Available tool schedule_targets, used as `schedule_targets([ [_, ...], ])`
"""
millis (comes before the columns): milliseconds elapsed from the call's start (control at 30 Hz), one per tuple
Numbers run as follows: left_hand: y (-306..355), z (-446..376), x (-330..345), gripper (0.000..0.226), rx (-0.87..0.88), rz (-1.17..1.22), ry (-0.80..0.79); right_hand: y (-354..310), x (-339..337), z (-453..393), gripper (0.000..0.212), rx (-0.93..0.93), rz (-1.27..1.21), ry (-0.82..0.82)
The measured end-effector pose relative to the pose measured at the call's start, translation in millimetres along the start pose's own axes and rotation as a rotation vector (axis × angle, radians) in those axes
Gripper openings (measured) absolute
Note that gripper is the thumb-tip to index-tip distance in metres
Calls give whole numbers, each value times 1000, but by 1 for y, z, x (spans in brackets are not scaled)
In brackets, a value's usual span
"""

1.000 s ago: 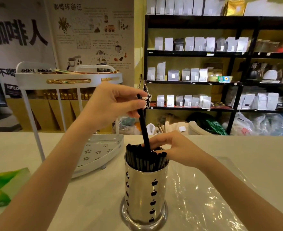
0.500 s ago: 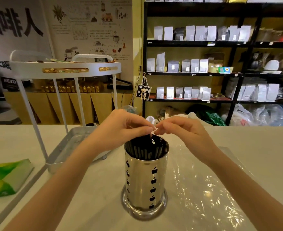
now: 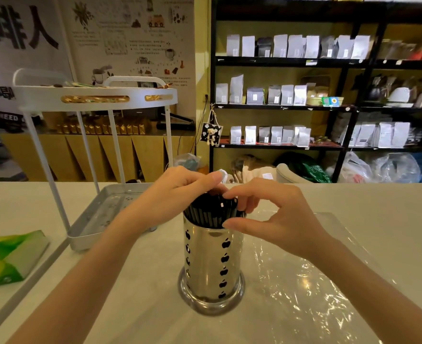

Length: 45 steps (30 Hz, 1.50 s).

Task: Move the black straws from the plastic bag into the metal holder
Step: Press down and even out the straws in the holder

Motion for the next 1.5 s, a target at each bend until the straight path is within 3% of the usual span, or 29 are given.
schedule_targets([
  [233,16,8,-11,39,109,50,133,0,3,0,29,-6,53,10],
  [400,28,16,-13,25,196,-9,146,-6,-1,-4,25,-41,81,8],
  [667,36,23,-5,32,228,-67,118,-20,-17,-25,15,26,52,-31],
  [867,37,18,1,29,223,-174,143,-43,-62,-62,15,40,-136,180],
  [1100,37,19,-1,16,155,-43,210,-47,-124,-85,14,41,-220,496],
  [1267,42,20,-35,15,151,215,420,-5,-139,-67,10,243,-402,634],
  [1500,28,18,-101,10,45,398,797,45,-88,-35,10,461,-308,329],
])
Point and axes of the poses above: each hand's wrist, its own z-axis away from the middle knuckle, its own x-axis out of the palm, y = z × x, the point moved 8 cm from there along -z, towards the middle knuckle, and after that the axes turned 9 degrees about y, right-handed, at the moved point
